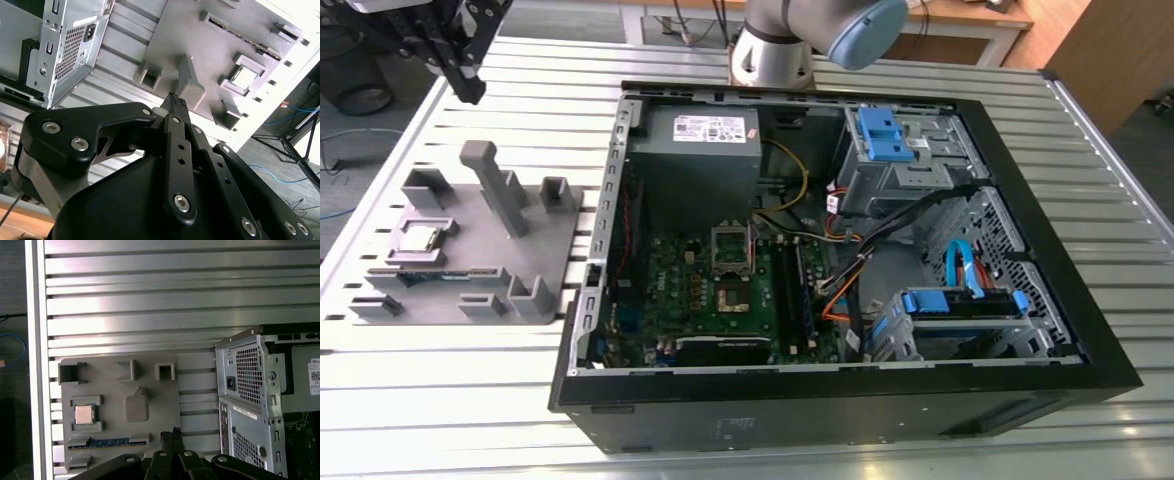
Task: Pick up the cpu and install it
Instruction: 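Reach for the cpu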
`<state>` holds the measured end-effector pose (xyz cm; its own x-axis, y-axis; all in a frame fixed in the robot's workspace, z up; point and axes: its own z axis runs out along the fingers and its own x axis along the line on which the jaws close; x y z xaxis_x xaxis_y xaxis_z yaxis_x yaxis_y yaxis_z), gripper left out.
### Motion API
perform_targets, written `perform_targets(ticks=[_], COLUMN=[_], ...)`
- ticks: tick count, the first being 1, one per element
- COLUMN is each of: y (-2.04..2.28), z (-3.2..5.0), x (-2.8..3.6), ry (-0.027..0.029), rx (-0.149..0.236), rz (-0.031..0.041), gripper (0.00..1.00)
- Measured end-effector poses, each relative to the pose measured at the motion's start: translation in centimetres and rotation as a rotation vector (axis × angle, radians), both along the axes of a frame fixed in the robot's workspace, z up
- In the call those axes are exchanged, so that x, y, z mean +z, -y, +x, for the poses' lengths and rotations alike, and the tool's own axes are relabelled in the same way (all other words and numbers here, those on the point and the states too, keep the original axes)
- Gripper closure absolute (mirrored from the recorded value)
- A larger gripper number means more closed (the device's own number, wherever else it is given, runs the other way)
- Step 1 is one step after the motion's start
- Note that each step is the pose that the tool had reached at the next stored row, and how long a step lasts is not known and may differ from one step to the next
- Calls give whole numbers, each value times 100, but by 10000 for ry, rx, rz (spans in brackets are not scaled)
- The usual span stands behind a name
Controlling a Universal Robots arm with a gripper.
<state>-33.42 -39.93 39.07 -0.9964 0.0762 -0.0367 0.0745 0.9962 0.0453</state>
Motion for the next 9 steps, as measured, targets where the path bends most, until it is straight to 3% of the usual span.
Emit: perform_targets(ticks=[9], y=[17], z=[-87], x=[-49], ry=[-1], rx=[0], rz=[0], gripper=[89])
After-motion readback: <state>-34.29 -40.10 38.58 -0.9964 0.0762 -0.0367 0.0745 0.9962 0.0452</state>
